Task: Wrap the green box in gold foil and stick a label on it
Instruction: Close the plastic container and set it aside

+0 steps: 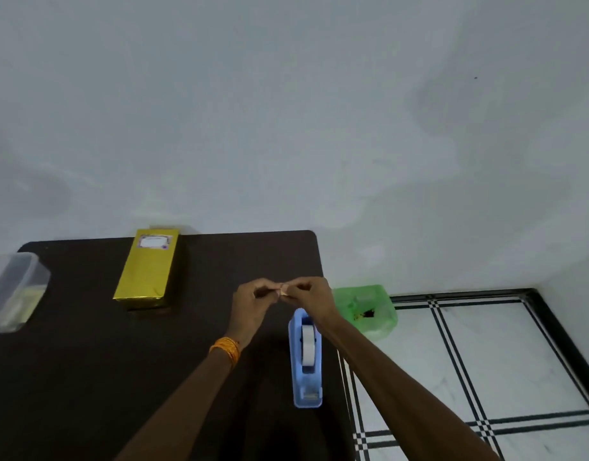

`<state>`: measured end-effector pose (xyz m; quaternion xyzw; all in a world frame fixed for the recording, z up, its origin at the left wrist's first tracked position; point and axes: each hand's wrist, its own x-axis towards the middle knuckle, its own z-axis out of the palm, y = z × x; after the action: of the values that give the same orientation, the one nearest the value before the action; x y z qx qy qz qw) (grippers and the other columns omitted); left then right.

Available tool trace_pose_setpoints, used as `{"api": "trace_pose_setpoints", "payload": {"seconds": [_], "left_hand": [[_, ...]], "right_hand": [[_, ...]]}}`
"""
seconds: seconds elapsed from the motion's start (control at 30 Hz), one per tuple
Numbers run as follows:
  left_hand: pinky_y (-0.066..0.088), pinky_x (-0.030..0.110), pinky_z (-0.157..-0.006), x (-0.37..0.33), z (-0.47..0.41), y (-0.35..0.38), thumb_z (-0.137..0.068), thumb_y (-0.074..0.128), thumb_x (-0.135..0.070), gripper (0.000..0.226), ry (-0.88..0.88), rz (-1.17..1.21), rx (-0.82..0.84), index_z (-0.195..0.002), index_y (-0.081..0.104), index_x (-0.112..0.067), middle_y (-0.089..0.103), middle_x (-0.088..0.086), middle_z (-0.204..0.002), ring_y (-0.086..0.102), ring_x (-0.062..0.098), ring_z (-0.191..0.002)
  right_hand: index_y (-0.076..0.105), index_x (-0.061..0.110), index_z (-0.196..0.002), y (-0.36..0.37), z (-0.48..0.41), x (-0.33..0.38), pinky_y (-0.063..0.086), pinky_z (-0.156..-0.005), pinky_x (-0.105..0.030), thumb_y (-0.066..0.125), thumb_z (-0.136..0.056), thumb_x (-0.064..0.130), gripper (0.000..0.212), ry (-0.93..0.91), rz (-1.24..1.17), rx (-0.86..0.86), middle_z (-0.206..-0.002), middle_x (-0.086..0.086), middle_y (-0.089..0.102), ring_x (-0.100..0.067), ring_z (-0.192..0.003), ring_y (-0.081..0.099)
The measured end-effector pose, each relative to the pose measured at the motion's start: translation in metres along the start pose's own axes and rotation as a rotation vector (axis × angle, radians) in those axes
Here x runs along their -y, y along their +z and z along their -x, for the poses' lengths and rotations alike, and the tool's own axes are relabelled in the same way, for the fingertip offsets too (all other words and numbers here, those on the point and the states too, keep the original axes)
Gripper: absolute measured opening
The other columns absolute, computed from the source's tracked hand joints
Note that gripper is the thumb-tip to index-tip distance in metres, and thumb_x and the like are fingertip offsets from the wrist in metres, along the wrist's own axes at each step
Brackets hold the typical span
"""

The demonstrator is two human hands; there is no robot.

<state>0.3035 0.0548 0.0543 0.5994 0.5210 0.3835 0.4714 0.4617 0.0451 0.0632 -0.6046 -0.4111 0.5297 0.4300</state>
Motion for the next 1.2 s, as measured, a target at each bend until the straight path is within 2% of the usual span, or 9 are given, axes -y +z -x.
{"api": "trace_pose_setpoints", "payload": {"seconds": [0.07,0.2,0.33,0.47,0.63,0.7,0.83,1.0,1.2], "left_hand": [[0.058,0.030,-0.081,-0.002,-0.005,0.013,-0.085,0.073,-0.004,0.012,-0.023,0.013,0.014,-0.092,0.076,-0.014,0.074,-0.003,-0.088,0.071,0.014,-0.089],[0.059,0.027,-0.080,-0.007,-0.017,0.038,-0.081,0.079,-0.008,0.016,-0.085,0.015,0.069,-0.094,0.074,-0.014,0.075,-0.002,-0.091,0.071,0.010,-0.088],[0.058,0.019,-0.070,-0.014,-0.026,0.062,-0.075,0.085,-0.013,0.014,-0.002,-0.053,0.127,-0.088,0.079,-0.013,0.076,-0.003,-0.082,0.072,0.008,-0.077],[0.059,0.021,-0.068,-0.015,-0.035,0.081,-0.074,0.087,-0.014,0.012,0.038,-0.070,0.122,-0.083,0.079,-0.013,0.076,-0.004,-0.078,0.072,0.006,-0.072],[0.059,0.021,-0.067,-0.020,-0.044,0.102,-0.073,0.085,-0.005,0.011,0.065,-0.079,0.130,-0.079,0.078,-0.012,0.075,-0.003,-0.076,0.072,0.006,-0.072],[0.059,0.022,-0.067,-0.026,-0.047,0.115,-0.073,0.084,-0.002,0.013,0.023,-0.040,0.123,-0.077,0.077,-0.012,0.076,-0.001,-0.075,0.072,0.009,-0.072],[0.059,0.032,-0.072,-0.038,-0.054,0.145,-0.073,0.078,0.007,0.019,-0.078,0.110,0.147,-0.076,0.077,-0.011,0.076,0.008,-0.076,0.073,0.020,-0.076],[0.058,0.032,-0.077,-0.062,-0.057,0.205,-0.074,0.081,0.003,0.011,-0.087,0.204,0.130,-0.079,0.077,-0.006,0.076,0.012,-0.081,0.072,0.021,-0.080],[0.058,0.032,-0.086,-0.080,-0.052,0.290,-0.082,0.076,-0.003,0.013,-0.063,0.209,0.151,-0.094,0.079,-0.008,0.077,0.004,-0.094,0.073,0.020,-0.092]], "right_hand": [[0.077,-0.004,-0.093,-0.013,-0.001,0.001,0.059,-0.071,-0.024,0.075,-0.084,-0.001,0.010,-0.026,0.031,0.003,-0.083,-0.014,0.076,-0.017,-0.075,0.074],[0.077,0.001,-0.092,-0.037,0.004,-0.006,0.063,-0.074,-0.034,0.078,-0.081,-0.002,0.012,-0.064,0.071,-0.100,-0.085,-0.015,0.076,-0.026,-0.080,0.075],[0.076,0.012,-0.086,-0.058,0.009,-0.011,0.063,-0.074,-0.040,0.079,-0.077,0.002,0.014,-0.052,0.182,-0.212,-0.078,-0.004,0.077,-0.019,-0.075,0.075],[0.075,0.011,-0.086,-0.076,0.012,-0.008,0.063,-0.073,-0.037,0.079,-0.079,0.003,0.012,-0.038,0.174,-0.253,-0.075,-0.004,0.076,-0.017,-0.071,0.075],[0.078,0.009,-0.093,-0.099,0.021,-0.004,0.061,-0.081,-0.036,0.075,-0.085,0.004,0.010,-0.030,0.002,-0.161,-0.087,-0.010,0.078,-0.027,-0.084,0.076],[0.078,0.005,-0.096,-0.118,0.021,0.004,0.060,-0.080,-0.031,0.076,-0.083,0.000,0.014,-0.038,-0.038,-0.102,-0.090,-0.013,0.078,-0.027,-0.087,0.075],[0.076,-0.004,-0.099,-0.164,0.012,0.012,0.060,-0.081,-0.033,0.078,-0.082,-0.002,0.017,-0.053,-0.050,-0.009,-0.092,-0.019,0.076,-0.032,-0.089,0.075],[0.077,0.001,-0.088,-0.222,0.001,0.003,0.060,-0.078,-0.031,0.079,-0.080,0.002,0.008,-0.095,-0.050,-0.060,-0.084,-0.016,0.076,-0.028,-0.083,0.075],[0.072,-0.007,-0.088,-0.306,-0.020,-0.024,0.059,-0.083,-0.038,0.075,-0.082,-0.004,0.007,0.073,-0.182,-0.144,-0.087,-0.024,0.074,-0.034,-0.084,0.071]]}}
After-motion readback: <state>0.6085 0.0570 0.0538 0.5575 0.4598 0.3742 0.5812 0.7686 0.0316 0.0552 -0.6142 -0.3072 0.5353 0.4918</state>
